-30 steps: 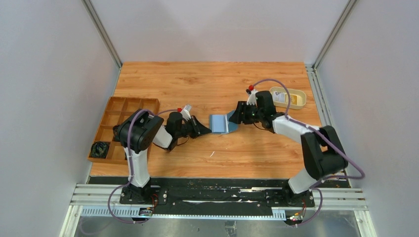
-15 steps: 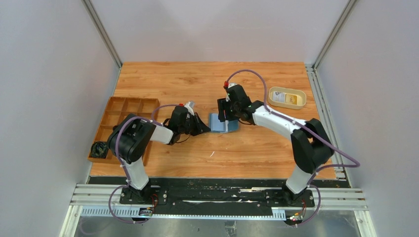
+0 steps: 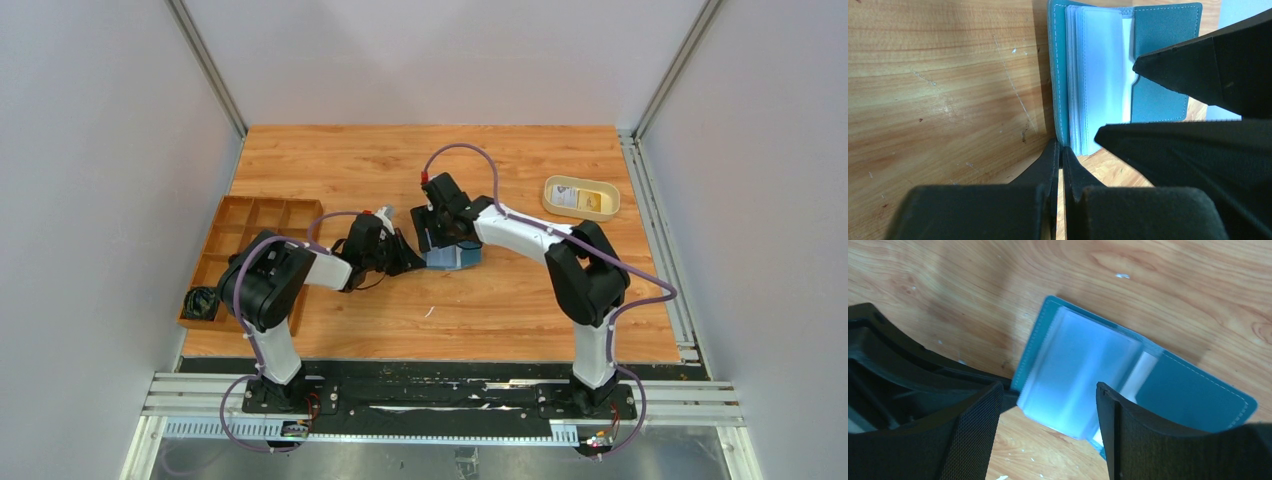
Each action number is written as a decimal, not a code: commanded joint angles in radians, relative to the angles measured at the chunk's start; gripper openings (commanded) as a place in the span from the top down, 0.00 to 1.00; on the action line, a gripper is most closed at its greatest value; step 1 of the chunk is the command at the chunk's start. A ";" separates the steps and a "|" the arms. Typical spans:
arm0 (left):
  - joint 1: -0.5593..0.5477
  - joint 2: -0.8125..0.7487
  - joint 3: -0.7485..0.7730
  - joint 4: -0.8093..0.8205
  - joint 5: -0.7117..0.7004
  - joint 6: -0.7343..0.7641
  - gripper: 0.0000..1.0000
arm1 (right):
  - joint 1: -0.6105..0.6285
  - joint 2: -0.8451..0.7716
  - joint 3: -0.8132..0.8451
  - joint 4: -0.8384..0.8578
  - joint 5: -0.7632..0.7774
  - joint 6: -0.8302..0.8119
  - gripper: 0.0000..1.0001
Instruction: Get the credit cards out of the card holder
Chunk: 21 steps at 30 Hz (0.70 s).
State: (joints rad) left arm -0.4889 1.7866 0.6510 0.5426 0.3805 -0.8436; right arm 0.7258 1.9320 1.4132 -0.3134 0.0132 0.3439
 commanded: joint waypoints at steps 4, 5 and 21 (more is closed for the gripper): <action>-0.013 -0.005 0.014 -0.019 -0.005 0.022 1.00 | 0.043 0.092 0.072 -0.135 0.133 -0.010 0.24; -0.013 -0.004 0.014 -0.018 -0.005 0.023 1.00 | 0.045 0.103 0.082 -0.150 0.148 -0.012 0.24; -0.013 -0.003 0.013 -0.043 -0.024 0.028 1.00 | 0.043 0.083 0.039 -0.137 0.211 -0.019 0.23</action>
State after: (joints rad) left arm -0.4942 1.7866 0.6529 0.5346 0.3775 -0.8410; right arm 0.7673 2.0262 1.4872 -0.4095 0.1566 0.3401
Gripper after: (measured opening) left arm 0.019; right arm 0.765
